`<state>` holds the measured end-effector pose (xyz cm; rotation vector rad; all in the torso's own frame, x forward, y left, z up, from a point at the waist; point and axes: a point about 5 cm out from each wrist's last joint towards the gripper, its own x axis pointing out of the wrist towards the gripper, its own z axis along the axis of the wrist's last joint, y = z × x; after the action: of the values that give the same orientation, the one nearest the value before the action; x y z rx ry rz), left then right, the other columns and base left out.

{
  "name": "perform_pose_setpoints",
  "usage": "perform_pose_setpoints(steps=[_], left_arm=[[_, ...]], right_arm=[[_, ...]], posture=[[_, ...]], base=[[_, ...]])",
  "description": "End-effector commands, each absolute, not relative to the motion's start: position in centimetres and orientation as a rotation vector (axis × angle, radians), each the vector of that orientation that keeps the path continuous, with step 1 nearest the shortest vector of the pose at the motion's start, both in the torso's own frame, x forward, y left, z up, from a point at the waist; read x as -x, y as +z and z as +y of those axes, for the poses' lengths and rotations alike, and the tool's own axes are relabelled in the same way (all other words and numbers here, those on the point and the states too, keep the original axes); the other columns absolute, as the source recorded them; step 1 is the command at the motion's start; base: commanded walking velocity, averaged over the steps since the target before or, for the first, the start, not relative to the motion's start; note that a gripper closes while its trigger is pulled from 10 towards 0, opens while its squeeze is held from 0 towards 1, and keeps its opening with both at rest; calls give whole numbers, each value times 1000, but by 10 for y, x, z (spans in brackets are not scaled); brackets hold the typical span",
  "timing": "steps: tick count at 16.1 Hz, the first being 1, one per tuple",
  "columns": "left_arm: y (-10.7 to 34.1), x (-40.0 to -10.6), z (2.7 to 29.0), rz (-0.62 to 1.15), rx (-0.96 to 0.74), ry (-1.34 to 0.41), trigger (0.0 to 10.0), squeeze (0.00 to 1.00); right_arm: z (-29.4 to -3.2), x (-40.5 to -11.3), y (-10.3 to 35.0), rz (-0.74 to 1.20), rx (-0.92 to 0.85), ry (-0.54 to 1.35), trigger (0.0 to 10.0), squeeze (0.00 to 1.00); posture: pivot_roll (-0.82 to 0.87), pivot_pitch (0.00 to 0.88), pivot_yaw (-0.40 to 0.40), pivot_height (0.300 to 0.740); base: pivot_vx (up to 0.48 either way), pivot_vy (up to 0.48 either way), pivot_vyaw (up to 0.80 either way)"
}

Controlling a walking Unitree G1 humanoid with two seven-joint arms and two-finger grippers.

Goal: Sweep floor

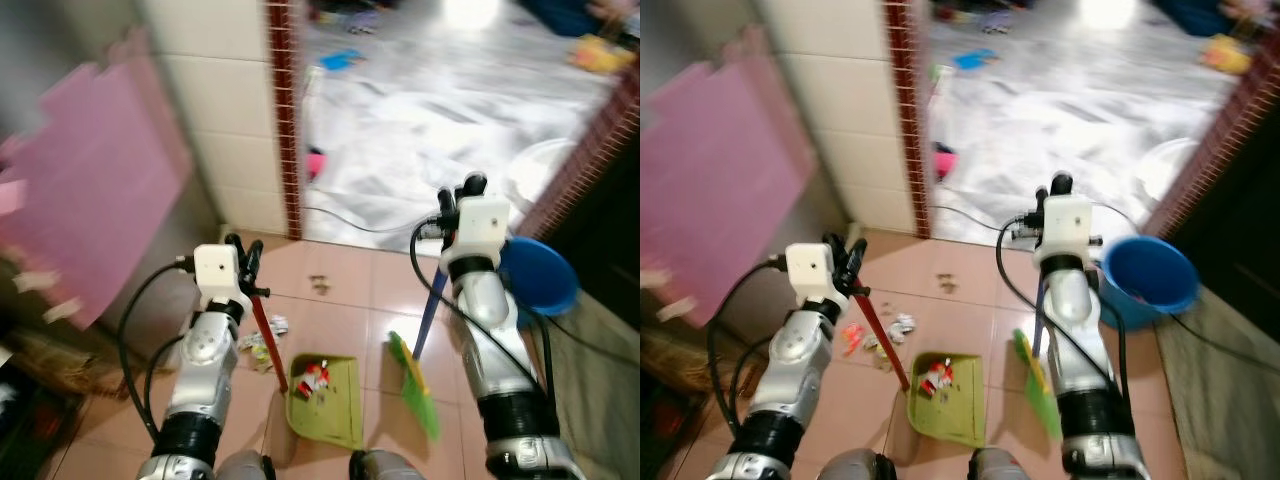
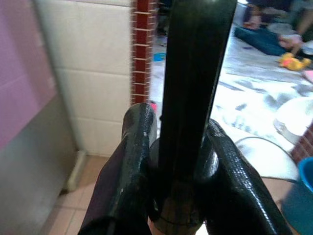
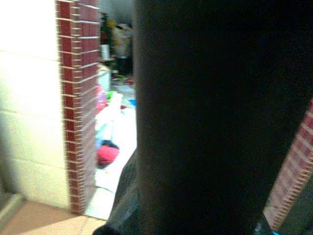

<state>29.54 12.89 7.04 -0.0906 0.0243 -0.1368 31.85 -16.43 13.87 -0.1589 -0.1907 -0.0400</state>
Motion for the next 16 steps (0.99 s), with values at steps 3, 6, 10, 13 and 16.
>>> perform_pose_setpoints(steps=[3,6,10,13,16], left_arm=[[74,-292,131,43,88,-163,10000,0],[76,-291,121,53,96,-201,10000,0],[81,-289,112,38,95,-278,10000,0],[84,-288,111,32,95,-290,10000,0],[87,-288,110,21,96,-294,10000,0]], right_arm=[[-151,-327,145,-224,156,-13,10000,0],[-144,-326,140,-214,150,-4,10000,0],[-148,-325,135,-200,162,-13,10000,0],[-150,-326,135,-198,169,-24,10000,0],[-150,-327,135,-201,176,-27,10000,0]], posture=[[-31,0,33,740],[-33,0,35,740],[-44,0,43,740],[-47,0,44,740],[-47,0,41,740]], base=[[0,407,-800],[0,480,-800],[0,120,-800],[0,0,-800],[0,0,-800]])
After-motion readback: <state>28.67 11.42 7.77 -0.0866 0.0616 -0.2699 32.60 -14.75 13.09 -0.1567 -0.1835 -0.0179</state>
